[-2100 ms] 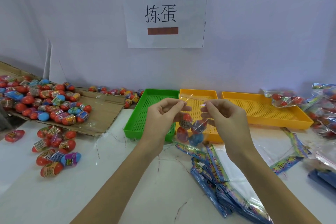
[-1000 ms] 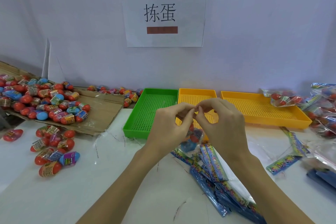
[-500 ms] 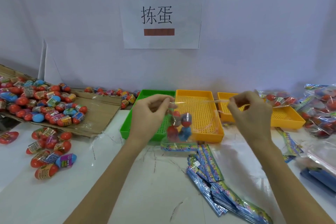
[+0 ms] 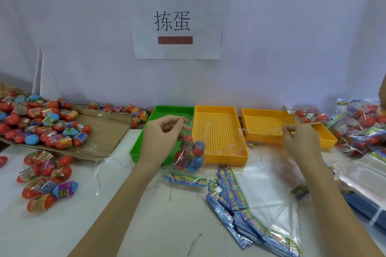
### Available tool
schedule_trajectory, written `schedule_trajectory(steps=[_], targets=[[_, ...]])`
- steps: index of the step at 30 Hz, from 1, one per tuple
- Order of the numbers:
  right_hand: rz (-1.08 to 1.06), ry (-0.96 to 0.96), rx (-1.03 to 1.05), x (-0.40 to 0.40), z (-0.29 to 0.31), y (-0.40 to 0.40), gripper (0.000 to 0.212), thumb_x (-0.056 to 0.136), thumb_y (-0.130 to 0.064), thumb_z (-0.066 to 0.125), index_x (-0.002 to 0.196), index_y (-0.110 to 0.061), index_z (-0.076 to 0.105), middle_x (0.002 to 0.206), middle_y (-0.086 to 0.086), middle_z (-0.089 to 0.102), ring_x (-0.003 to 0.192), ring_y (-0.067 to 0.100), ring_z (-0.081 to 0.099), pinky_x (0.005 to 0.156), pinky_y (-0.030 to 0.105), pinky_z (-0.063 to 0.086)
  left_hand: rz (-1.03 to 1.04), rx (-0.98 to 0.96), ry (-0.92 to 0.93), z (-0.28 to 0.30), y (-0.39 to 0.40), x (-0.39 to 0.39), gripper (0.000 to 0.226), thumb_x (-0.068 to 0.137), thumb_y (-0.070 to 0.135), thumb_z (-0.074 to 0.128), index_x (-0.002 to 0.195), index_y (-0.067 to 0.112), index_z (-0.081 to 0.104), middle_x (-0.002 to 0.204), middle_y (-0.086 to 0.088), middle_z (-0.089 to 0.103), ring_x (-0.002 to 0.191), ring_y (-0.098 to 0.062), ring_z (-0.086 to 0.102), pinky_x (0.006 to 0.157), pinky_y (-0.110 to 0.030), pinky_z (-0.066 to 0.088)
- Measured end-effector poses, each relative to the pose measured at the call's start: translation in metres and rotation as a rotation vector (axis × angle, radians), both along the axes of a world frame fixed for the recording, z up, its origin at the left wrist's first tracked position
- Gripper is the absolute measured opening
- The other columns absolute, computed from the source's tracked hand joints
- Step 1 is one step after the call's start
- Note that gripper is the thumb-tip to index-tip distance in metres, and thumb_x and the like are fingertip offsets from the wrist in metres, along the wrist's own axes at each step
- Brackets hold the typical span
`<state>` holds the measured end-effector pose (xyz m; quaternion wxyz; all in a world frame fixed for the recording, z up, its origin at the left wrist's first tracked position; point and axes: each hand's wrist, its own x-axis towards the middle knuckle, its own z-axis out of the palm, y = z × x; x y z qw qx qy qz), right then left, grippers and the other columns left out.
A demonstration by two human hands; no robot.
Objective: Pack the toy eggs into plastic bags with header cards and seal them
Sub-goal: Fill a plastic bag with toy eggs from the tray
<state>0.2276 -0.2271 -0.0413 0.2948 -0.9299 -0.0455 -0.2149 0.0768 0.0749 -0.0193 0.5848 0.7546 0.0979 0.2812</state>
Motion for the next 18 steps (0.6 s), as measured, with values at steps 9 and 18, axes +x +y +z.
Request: schedule_trajectory(steps=[9, 18], targets=[[-0.089, -0.054, 0.121, -0.006, 0.004, -0.012, 0.037, 0.093, -0.031, 0.076, 0.076, 0.001, 0.076, 0.078, 0.02, 0.072, 0.096, 0.041, 0.065, 0.078, 0.044, 0.05, -0.049, -0.02, 0.012, 0.003, -0.004, -0.002, 0.014, 0.101, 0.008, 0.064, 0.099, 0.012, 0.077, 0.084, -0.001, 0.08, 0.07, -0.021, 0.077, 0.069, -0.023, 0.061], [0.192, -0.062, 0.032, -0.027, 0.014, 0.035, 0.032, 0.099, 0.0, 0.056, 0.127, -0.009, 0.071, 0.111, 0.015, 0.074, 0.102, 0.032, 0.067, 0.094, 0.04, 0.049, -0.068, -0.058, -0.001, 0.004, -0.004, -0.001, 0.014, 0.101, 0.008, 0.064, 0.101, 0.011, 0.077, 0.086, -0.003, 0.08, 0.072, -0.023, 0.077, 0.073, -0.031, 0.063]])
